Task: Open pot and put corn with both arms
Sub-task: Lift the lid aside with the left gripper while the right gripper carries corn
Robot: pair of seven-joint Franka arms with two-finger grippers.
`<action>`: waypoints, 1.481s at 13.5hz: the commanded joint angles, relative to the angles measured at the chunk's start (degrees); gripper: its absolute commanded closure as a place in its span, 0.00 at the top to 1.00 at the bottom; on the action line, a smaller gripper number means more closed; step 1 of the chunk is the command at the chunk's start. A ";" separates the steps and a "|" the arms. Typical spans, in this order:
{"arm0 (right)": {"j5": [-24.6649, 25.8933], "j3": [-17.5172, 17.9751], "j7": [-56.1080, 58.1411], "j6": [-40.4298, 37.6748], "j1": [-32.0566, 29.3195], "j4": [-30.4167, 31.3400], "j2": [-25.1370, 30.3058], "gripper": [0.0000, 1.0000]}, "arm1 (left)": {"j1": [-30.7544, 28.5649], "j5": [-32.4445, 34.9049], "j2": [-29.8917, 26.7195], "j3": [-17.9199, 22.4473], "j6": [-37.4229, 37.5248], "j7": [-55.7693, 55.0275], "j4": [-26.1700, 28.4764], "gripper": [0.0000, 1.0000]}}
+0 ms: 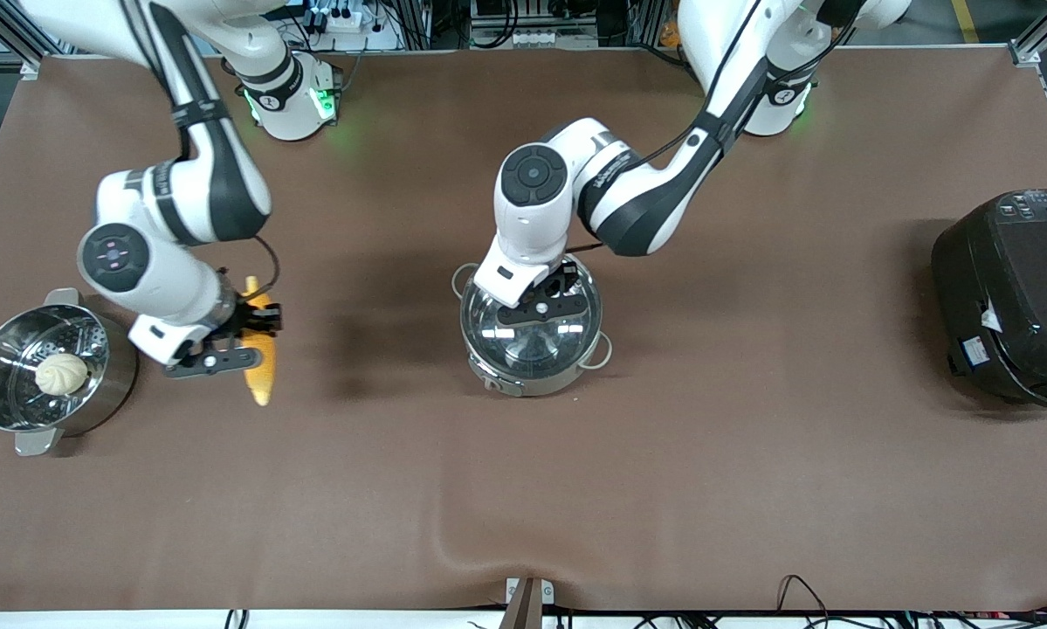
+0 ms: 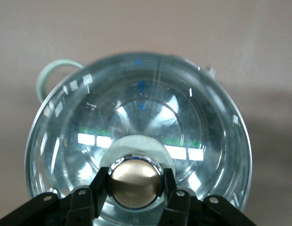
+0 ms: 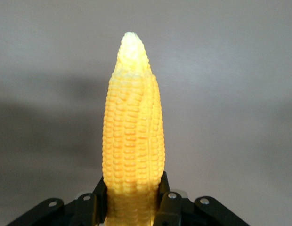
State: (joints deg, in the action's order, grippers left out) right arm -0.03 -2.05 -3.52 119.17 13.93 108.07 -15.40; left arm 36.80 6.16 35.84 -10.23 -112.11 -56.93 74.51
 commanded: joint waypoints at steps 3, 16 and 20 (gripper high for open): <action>-7.08 -0.50 -2.79 -3.94 3.63 -5.93 -0.78 0.06 | -8.83 2.10 -10.60 0.13 8.65 10.57 0.98 0.00; -6.65 -0.76 -40.33 8.88 30.80 -16.04 -12.36 0.09 | -32.30 2.19 -23.79 -0.40 -22.04 34.87 45.41 0.00; -3.58 -0.76 -44.64 8.89 32.56 -19.39 -16.15 0.83 | -35.39 2.54 -21.00 -0.31 -38.18 34.70 55.31 0.00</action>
State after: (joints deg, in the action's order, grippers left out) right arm -5.68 -1.99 -45.05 128.85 45.27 91.55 -29.66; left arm 2.64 7.95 16.21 -9.86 -147.48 -22.37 126.82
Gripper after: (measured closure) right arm 0.595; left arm 0.489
